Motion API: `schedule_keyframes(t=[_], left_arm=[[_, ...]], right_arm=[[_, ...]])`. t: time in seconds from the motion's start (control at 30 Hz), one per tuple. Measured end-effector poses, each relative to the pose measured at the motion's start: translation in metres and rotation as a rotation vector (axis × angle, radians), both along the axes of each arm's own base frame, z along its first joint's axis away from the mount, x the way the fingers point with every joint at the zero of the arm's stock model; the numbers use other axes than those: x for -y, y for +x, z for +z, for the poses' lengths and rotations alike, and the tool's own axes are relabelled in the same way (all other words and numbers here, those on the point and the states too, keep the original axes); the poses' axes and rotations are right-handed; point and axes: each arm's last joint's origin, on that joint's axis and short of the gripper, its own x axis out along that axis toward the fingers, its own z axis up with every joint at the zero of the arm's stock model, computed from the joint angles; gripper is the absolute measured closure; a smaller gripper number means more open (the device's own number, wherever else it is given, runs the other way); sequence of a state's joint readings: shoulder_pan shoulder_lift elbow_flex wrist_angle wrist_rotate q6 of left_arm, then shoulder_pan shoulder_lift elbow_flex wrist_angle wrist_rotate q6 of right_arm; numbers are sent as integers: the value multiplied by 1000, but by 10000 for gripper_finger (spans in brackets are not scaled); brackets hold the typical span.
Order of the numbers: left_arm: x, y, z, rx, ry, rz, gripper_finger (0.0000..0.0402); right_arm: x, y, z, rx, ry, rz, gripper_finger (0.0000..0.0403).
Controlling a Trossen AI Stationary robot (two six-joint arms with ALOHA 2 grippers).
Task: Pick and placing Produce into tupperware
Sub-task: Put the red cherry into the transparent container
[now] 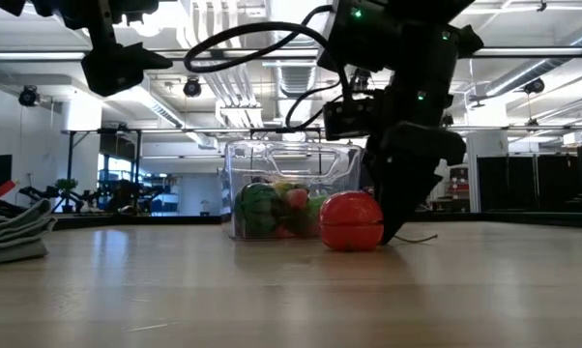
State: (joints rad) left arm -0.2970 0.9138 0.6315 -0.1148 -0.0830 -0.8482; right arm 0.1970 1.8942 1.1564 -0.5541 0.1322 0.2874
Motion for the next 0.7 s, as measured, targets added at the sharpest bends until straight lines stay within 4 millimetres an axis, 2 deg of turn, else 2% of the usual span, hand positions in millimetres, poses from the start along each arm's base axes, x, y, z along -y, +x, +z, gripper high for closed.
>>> schedule_keyframes(t=[0.13,0.47,0.6,0.7], left_arm=[[0,0,0,-1,0,-1,72],[0,0,0,-5,1,-1,72],[0,0,-1,-7,1,-1,72],[0,0,-1,-8,2,-1,72]], right_arm=[[0,0,0,1,1,-2,248],[0,0,0,-5,5,1,319],[-2,0,5,-25,7,6,326],[-5,4,16,-19,9,12,322]])
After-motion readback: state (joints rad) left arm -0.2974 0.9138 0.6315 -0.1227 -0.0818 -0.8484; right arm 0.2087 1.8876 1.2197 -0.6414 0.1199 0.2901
